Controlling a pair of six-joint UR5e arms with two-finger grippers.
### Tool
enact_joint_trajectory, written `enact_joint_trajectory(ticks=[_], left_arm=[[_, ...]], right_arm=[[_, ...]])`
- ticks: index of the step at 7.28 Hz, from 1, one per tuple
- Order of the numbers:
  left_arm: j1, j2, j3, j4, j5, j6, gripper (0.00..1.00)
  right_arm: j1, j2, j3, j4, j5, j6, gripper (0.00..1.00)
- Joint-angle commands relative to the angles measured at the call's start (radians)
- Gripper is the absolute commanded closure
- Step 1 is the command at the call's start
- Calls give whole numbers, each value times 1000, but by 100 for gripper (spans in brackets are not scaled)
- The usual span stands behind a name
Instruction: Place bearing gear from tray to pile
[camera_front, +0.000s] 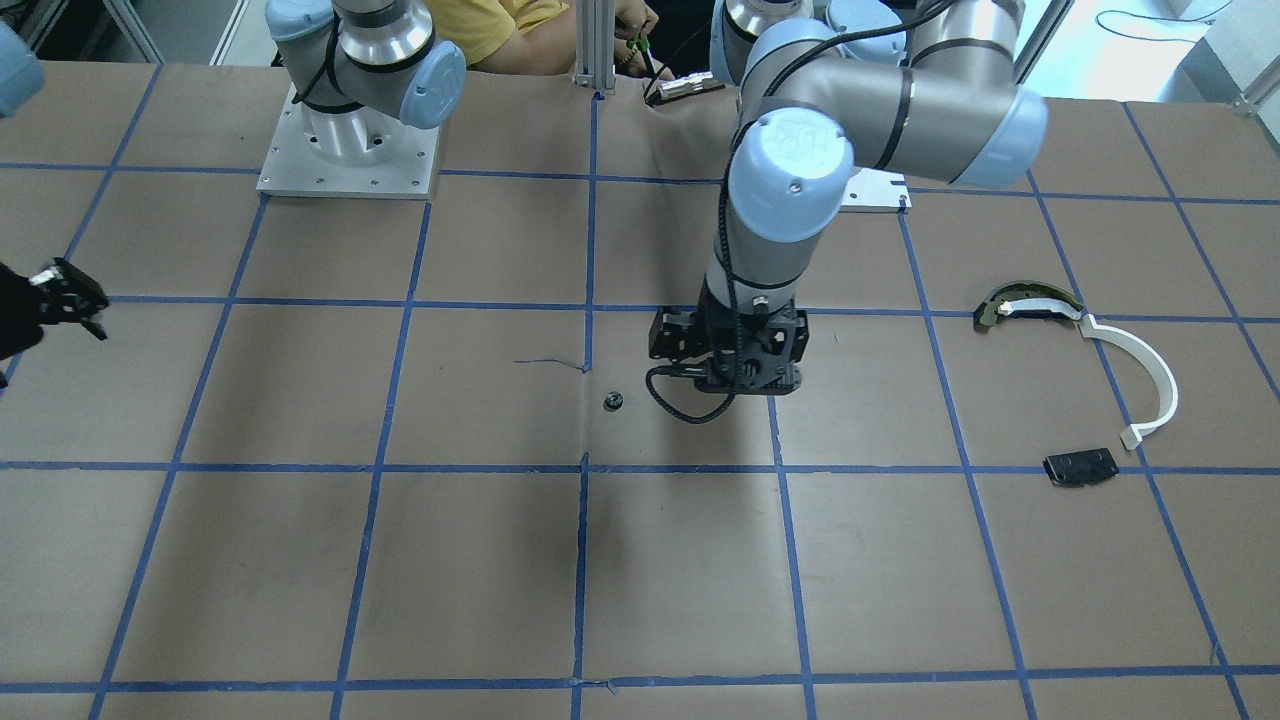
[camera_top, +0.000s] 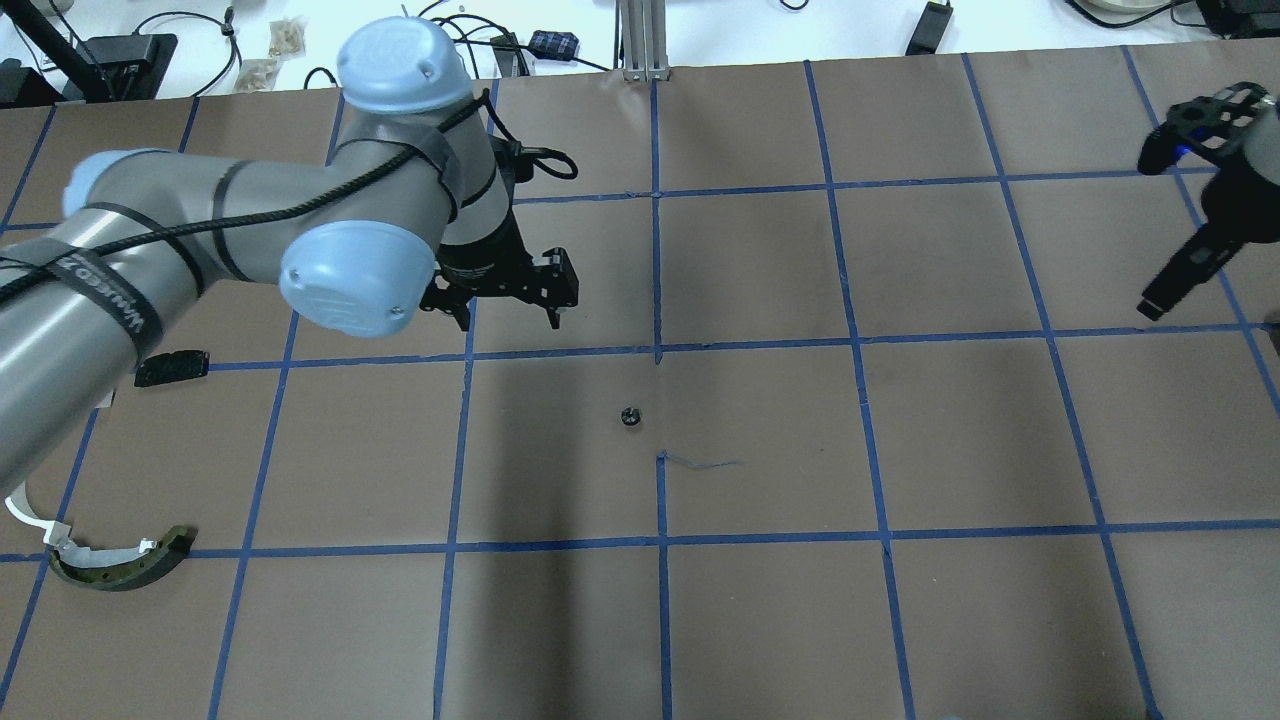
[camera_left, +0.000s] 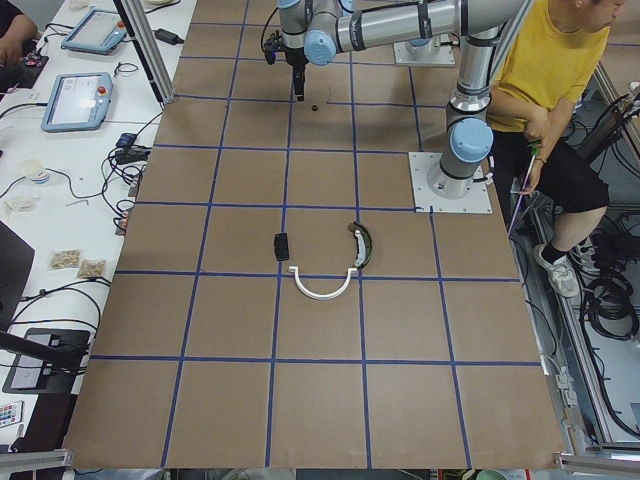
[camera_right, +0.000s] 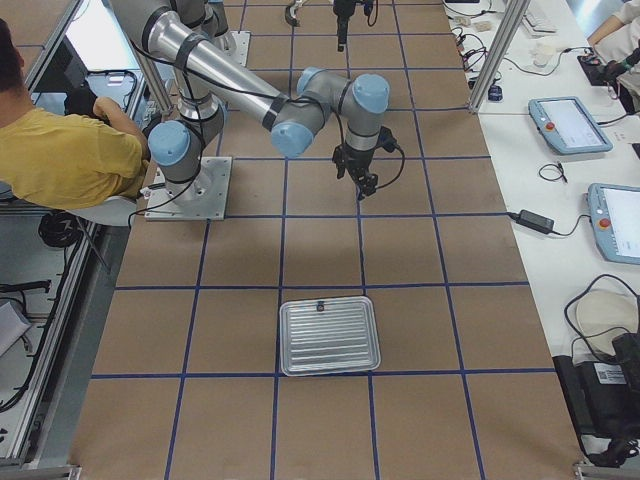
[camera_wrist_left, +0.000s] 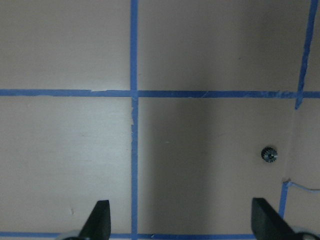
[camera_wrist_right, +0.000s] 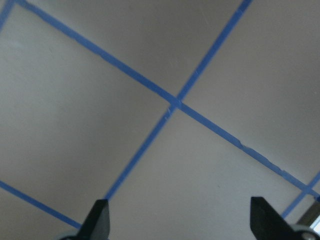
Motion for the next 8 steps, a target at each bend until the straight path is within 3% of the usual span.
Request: enact_joint_trajectory(ticks=[1,2,4,5,6,8], left_arm=[[-93,-90,-23,94,-29,-26,0],[-109,-118,-23,97,-26,-35,0],[-126,-170,-23,174,-26,-23,0],[-139,-189,-26,177,-26,-17,0],[-156,-201,-31,180,-25,-14,0],[-163,-216,-61,180,-5,-14,0]], right_arm=[[-228,56,-1,-35,5,-423,0],[-283,100,-3,-134,5,-623,0],[-377,213,-9,-235,8,-858,0],[-377,250,-10,-370,38,-977,0],[-379,277,-10,-400,116,-1053,0],[-379,286,13,-393,111,-1146,0]])
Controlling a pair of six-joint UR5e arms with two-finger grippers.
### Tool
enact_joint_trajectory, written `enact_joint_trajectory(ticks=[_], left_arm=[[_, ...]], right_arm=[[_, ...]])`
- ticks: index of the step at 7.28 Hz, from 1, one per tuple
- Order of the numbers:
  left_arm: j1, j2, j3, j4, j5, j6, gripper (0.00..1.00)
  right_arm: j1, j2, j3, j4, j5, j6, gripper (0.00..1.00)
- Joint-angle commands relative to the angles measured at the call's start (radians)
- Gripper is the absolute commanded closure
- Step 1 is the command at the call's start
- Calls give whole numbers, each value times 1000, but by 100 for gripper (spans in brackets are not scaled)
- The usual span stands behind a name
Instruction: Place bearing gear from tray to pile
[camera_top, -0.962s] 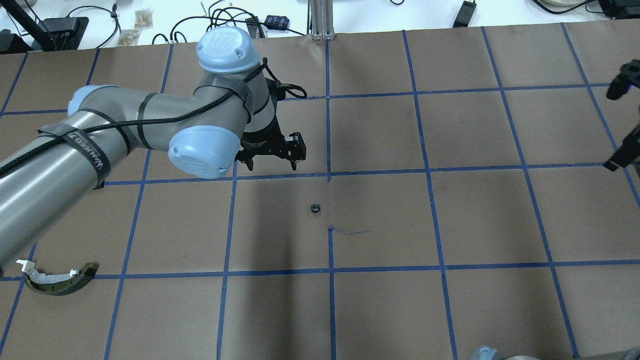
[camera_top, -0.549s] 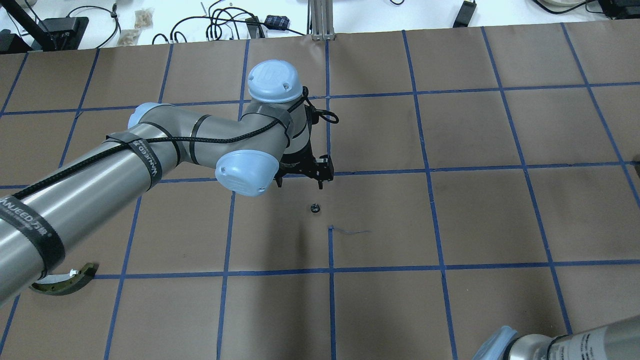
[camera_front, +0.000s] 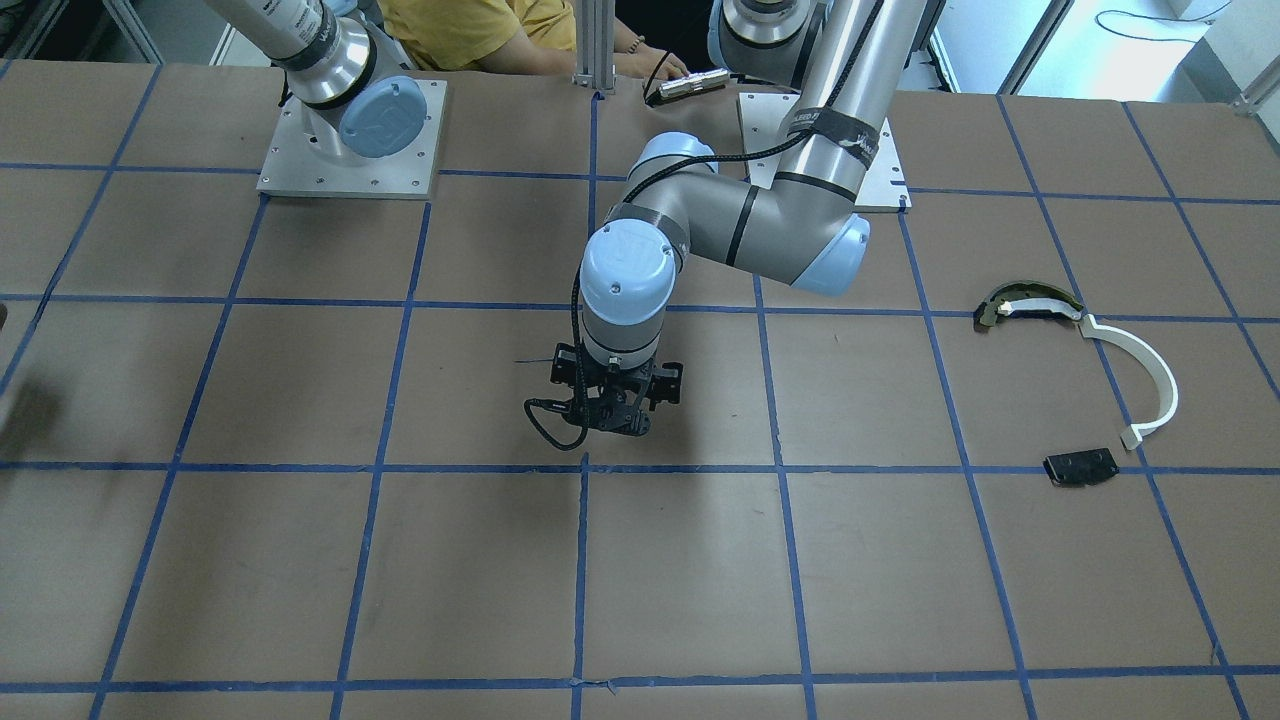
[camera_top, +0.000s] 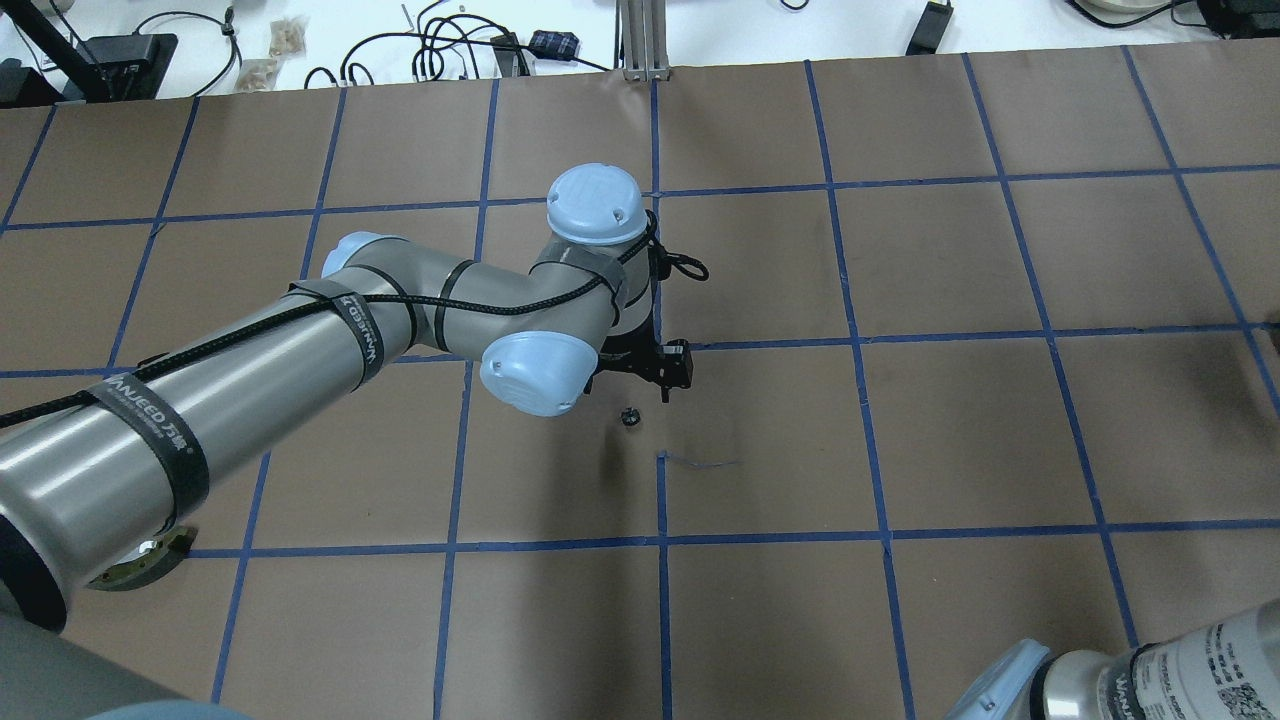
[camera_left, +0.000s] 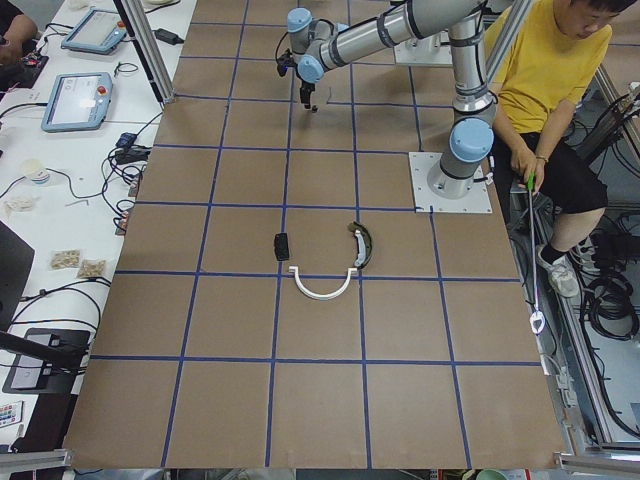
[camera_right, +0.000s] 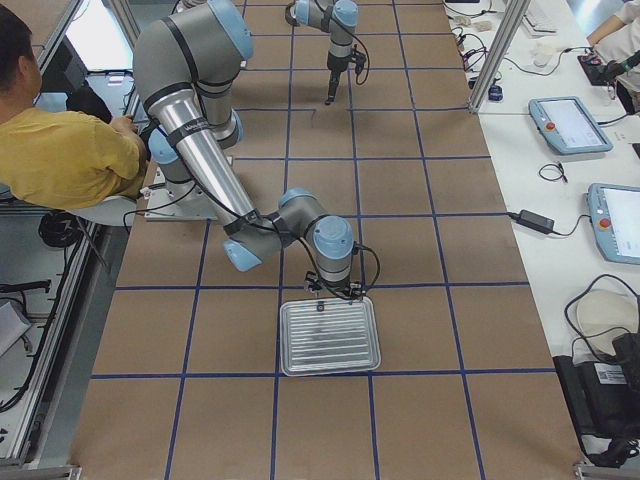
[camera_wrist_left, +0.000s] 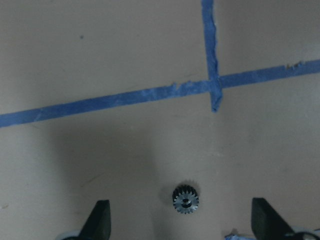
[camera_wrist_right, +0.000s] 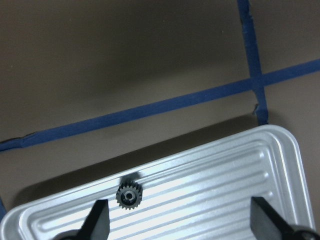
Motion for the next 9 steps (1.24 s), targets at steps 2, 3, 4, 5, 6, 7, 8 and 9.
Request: enact_joint_trajectory(ticks=[2,3,4,5,6,7,8,9], left_arm=[[-5,-10,-36,0,16,2,6],[-5,-13,-24,3,12,-3,10],[-5,-19,-21,4,13,-1,15],[-5,-30,-21,4,13,-1,22],[-5,-33,-20,7,13,-1,25],[-5,-33,-20,9,13,-1,25],[-5,-35,-20,9,13,0,39],[-5,-35,-20,9,9,2,64]], right_arm=[[-47,32,10,-10,11,-176,0],[-50,45,10,-9,8,-177,0],[-50,48,14,-7,9,-147,0],[-50,52,13,-6,5,-151,0],[-50,52,14,-5,2,-160,0],[-50,53,14,-4,3,-164,0],[-50,53,16,-2,3,-161,0],[-50,53,14,-2,6,-162,0]])
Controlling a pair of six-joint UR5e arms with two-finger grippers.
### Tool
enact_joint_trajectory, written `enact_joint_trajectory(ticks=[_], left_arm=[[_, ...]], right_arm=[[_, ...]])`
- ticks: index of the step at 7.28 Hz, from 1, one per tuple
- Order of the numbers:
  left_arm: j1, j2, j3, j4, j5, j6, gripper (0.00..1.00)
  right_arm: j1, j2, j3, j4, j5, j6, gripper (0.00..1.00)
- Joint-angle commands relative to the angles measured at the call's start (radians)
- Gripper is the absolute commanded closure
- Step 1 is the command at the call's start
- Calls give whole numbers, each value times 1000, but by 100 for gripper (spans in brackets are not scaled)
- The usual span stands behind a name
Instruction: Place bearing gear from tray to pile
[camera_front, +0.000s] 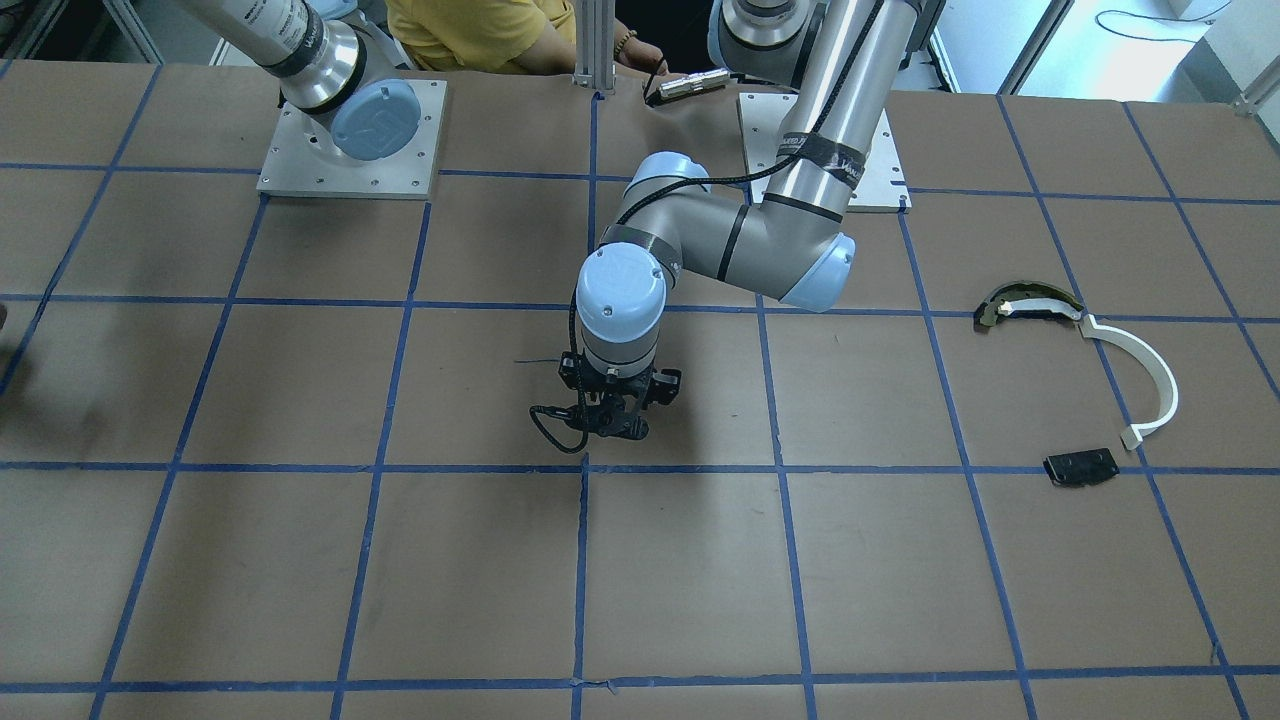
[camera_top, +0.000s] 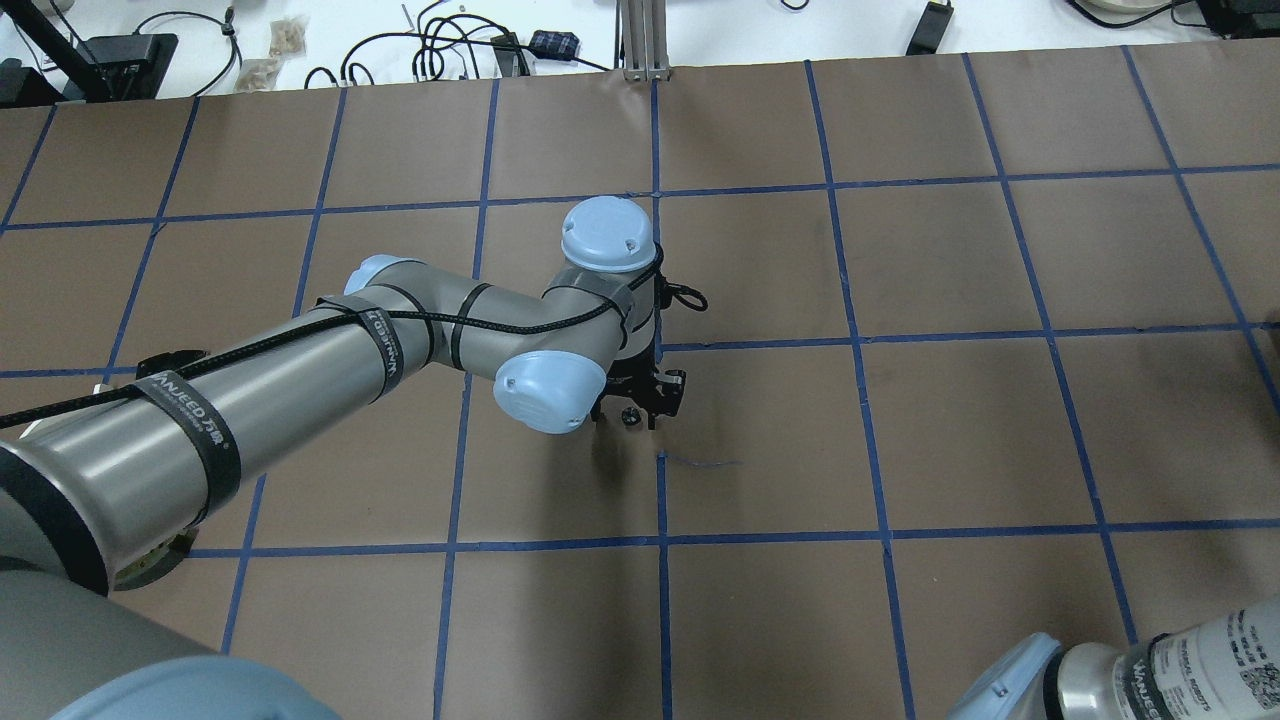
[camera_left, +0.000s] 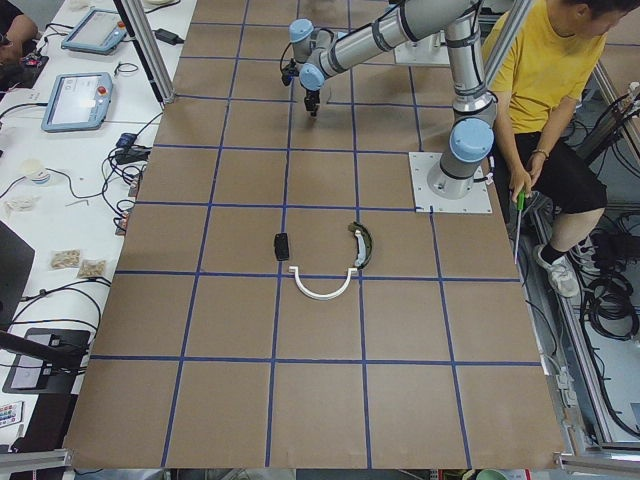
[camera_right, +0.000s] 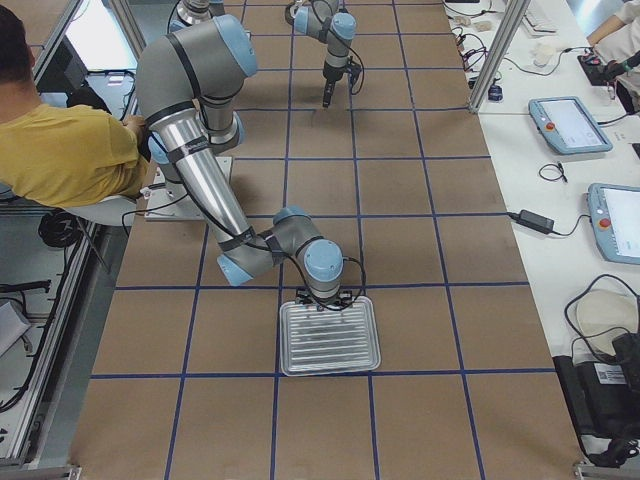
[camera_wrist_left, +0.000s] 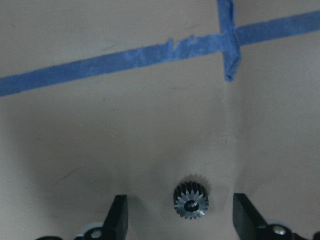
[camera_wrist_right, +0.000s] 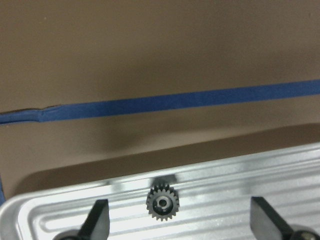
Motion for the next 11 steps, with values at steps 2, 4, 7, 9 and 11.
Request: enact_joint_trajectory(ticks=[2,4,7,9,11], left_arm=[[0,-1,0,2,-7,2,100],[6,13,14,2,4,2,100],[195,60,158,-165,6,121,100],[345,99,183,-268,63,221,100],[458,134,189,-276,79,285,100]], right_arm=[[0,23,-2,-2,8,14,2],[0,24,-8,-4,-2,34,13],[0,19,-5,-13,-5,36,54],[-2,13,-5,-8,-8,53,82],[1,-7,-17,-1,-27,162,93]])
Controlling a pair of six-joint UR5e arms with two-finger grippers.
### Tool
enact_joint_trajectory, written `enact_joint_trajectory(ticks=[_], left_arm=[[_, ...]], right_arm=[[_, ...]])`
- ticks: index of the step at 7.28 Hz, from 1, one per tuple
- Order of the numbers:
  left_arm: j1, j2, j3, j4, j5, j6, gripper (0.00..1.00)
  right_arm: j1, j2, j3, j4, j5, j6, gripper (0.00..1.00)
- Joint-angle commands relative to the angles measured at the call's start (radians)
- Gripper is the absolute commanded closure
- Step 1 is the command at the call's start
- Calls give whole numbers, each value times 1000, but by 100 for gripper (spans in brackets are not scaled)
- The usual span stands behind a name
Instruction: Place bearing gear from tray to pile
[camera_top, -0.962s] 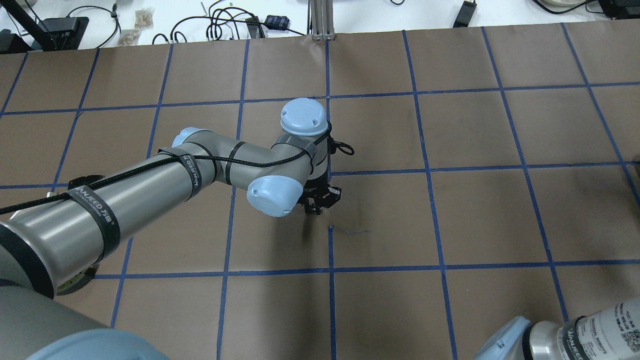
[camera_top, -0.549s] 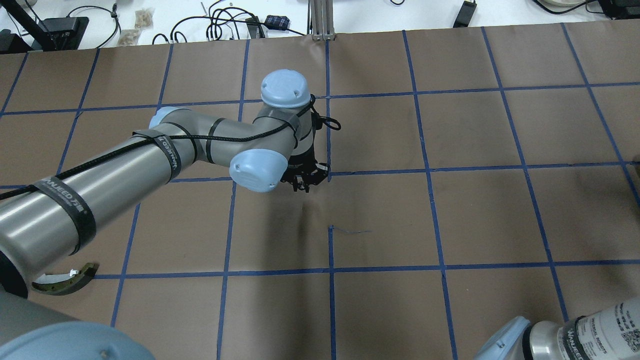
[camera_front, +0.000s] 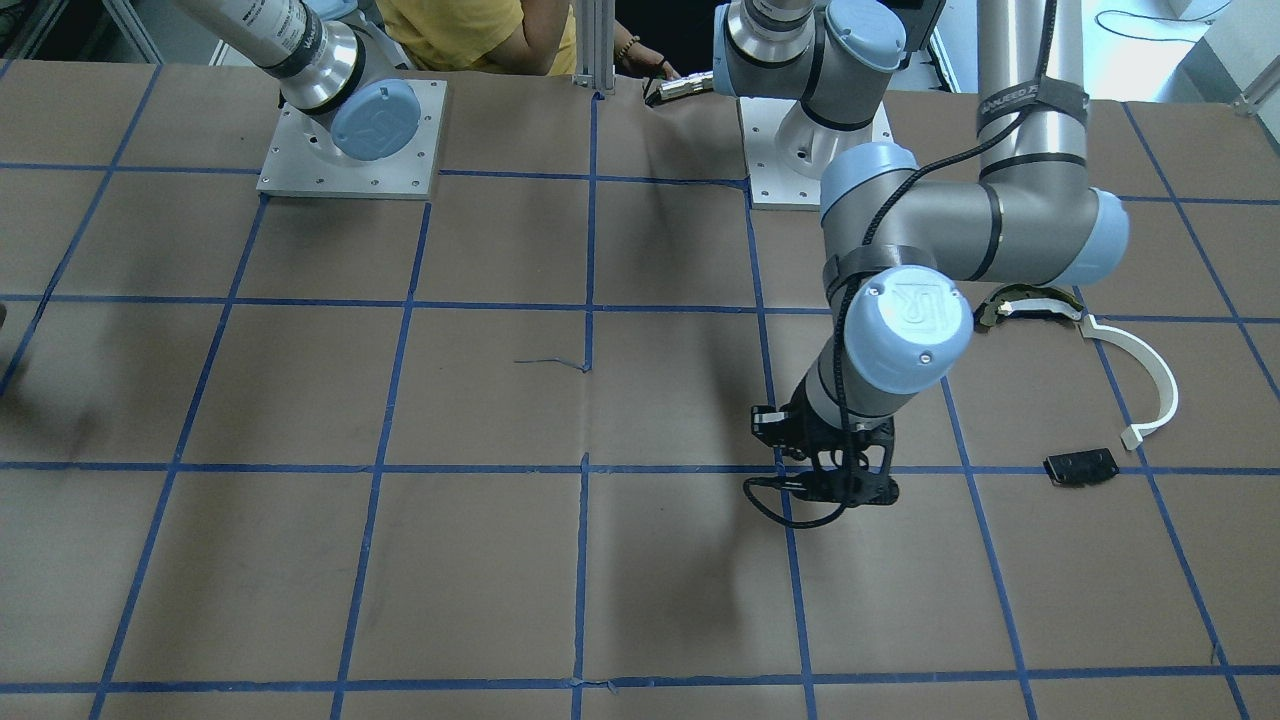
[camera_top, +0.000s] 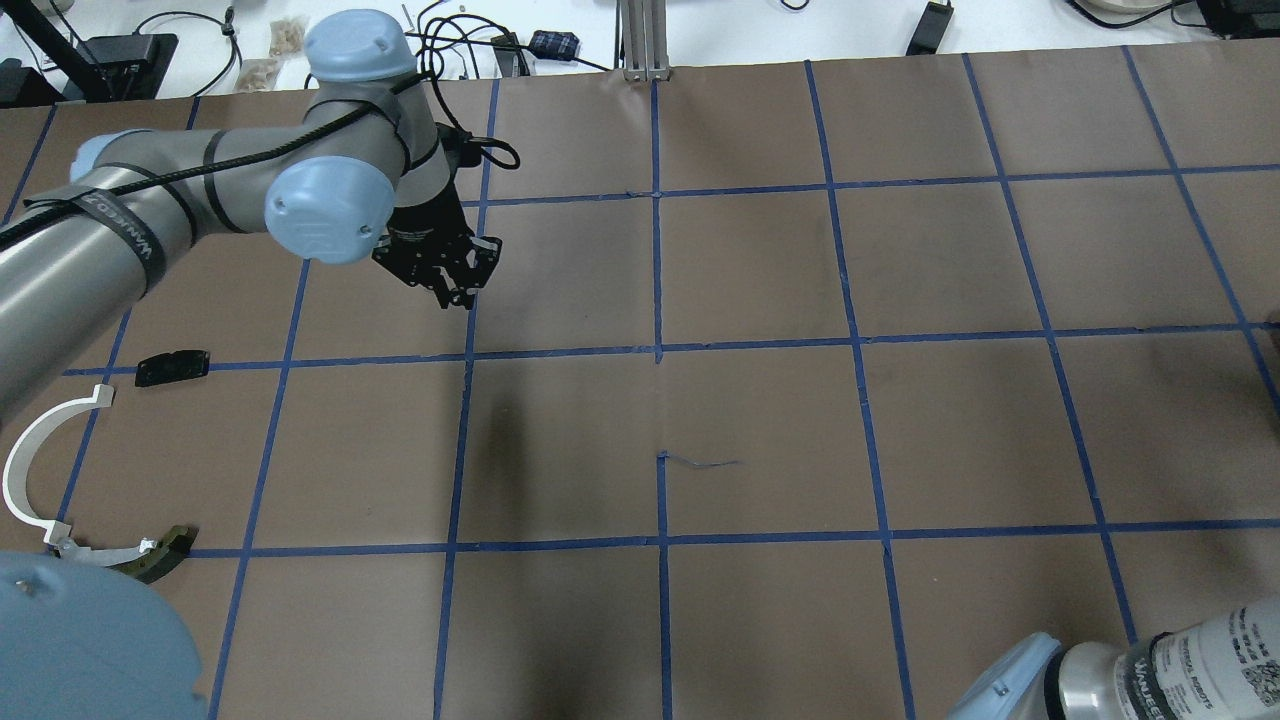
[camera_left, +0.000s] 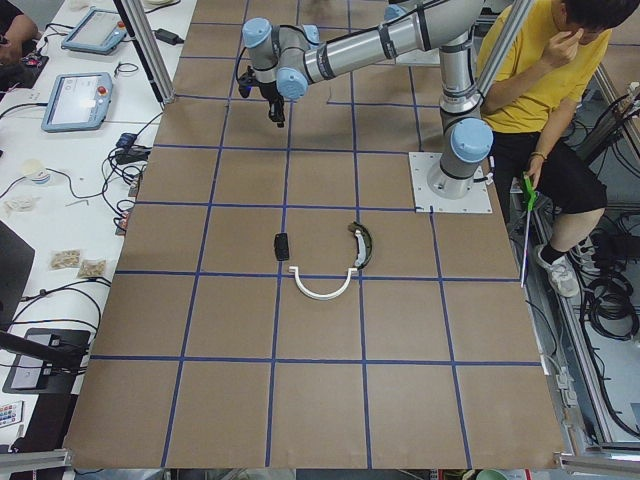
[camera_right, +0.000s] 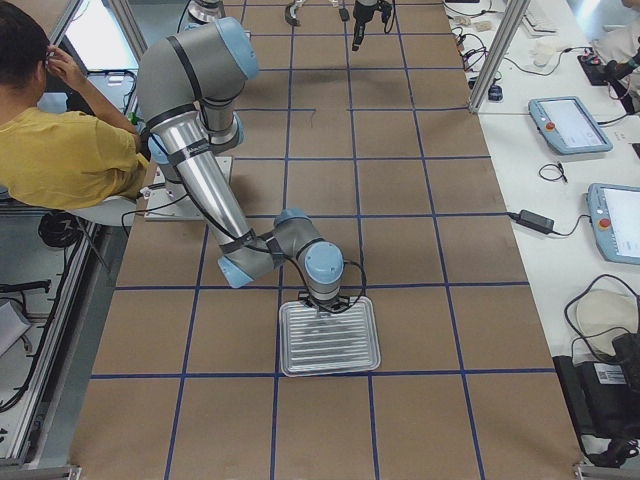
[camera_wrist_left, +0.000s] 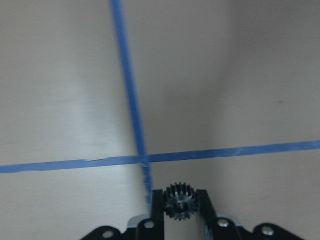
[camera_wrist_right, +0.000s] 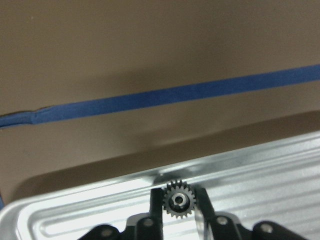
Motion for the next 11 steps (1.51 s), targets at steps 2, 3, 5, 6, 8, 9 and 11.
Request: enact_joint_trajectory(ticks=[2,3,5,6,8,9,11], left_arm=[[295,38,-7,-11,27,286,100],[406,43,-18,-16,67,363,100],[608,11,-70,-7,101,482,100],[649,-2,-113,42,118,485,100],[658,-35,-138,104,123,500,100],[663,-46,-139,104,147,500,100],[663,-78,-136,113,159,497,100]], right_arm=[[51,-104,-33,81,-13,289,97],[109,-165,-25,125,-11,431,97],[346,-256,24,187,-10,815,97],[492,-266,28,192,-11,1086,97],[776,-251,33,183,4,1640,95],[930,-237,35,173,4,1884,94],[1237,-174,9,105,28,2375,94]])
